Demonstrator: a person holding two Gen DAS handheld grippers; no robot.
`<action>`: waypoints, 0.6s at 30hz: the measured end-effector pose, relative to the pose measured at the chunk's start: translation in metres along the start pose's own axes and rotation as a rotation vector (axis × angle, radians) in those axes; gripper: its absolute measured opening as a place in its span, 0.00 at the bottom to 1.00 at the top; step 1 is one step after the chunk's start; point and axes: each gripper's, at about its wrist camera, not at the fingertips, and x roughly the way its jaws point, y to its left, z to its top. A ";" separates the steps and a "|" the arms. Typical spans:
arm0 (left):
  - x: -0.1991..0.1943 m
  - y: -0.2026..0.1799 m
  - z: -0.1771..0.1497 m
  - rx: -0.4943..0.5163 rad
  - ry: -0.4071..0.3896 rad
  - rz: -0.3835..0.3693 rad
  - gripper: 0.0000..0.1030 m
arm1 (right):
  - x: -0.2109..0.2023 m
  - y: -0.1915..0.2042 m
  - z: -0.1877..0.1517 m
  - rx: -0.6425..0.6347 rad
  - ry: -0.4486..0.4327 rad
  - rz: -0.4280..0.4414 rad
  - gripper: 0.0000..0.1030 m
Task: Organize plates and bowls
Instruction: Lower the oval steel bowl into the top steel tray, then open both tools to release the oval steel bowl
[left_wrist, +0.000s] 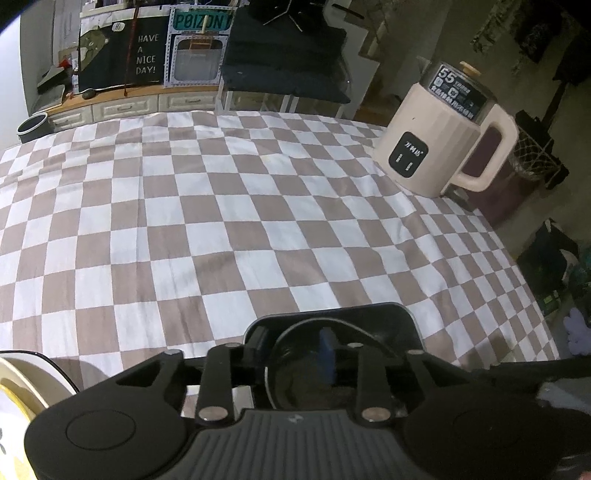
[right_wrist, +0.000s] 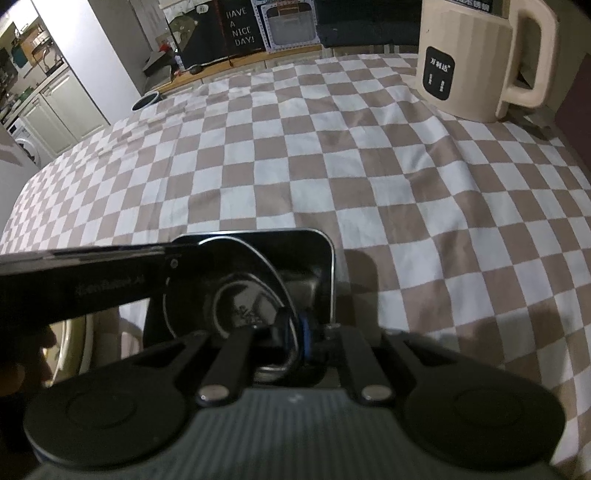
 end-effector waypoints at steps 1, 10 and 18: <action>-0.001 0.000 0.000 0.002 -0.004 -0.003 0.39 | 0.001 0.000 0.000 0.000 0.003 -0.003 0.13; -0.021 0.003 0.002 -0.012 -0.035 -0.019 0.59 | -0.010 0.001 -0.002 0.002 -0.012 0.006 0.35; -0.051 0.006 -0.001 -0.004 -0.070 -0.028 0.81 | -0.039 0.002 -0.005 0.023 -0.097 0.003 0.64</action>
